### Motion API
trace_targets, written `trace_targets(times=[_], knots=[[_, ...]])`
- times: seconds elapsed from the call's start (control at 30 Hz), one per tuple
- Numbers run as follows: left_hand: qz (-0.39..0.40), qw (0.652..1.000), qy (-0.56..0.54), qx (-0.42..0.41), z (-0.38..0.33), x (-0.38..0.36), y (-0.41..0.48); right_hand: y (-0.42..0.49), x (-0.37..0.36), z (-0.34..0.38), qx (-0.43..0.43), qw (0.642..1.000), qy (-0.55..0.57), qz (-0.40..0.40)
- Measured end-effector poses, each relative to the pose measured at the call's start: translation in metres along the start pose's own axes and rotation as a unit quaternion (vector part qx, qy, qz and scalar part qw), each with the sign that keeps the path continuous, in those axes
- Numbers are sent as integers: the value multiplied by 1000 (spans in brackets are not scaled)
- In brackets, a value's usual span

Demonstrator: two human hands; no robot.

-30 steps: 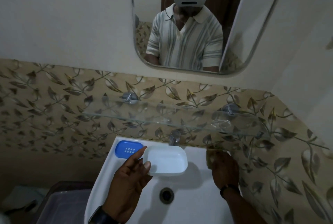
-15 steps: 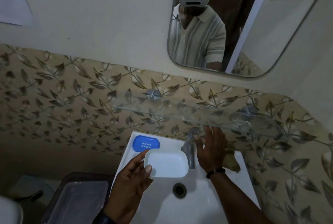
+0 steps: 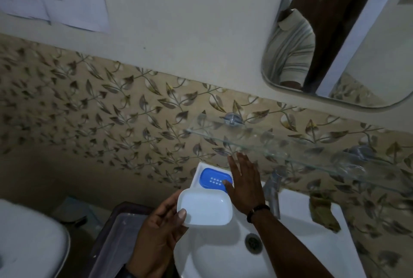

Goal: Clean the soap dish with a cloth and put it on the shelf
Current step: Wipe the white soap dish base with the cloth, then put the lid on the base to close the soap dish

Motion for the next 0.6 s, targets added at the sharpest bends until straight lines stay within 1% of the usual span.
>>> trace_targets(times=[0.13,0.23,0.27,0.3,0.37,0.5,0.6], knots=[[-22,1000,12,-12,-11,14,-8,4,-38,1,-25,992,-32,119],[-39,999,19,-29,-22,25,-11,-6,-66,2,-37,969,-63,235],[-44,998,20,-33,-24,28,-11,-10,-74,3,-42,963,-70,259],[-48,998,20,-36,-27,32,-11,-12,-79,3,-49,962,-71,259],[-54,998,17,-38,-32,36,-11,-14,-83,4,-58,968,-73,234],[-61,997,15,-41,-36,38,-11,-11,-81,8,-43,967,-109,228],[-73,996,12,-40,-36,39,-11,-11,-80,8,-50,964,-129,225]])
Point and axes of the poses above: each hand's wrist, its own y-axis towards the middle knuckle, its own x-axis out of the back of the hand, z = x × y, the point moved 1 cm from there along y, towards the middle knuckle, and after that the axes turned 1 degree about z, right-handed, at the moved point
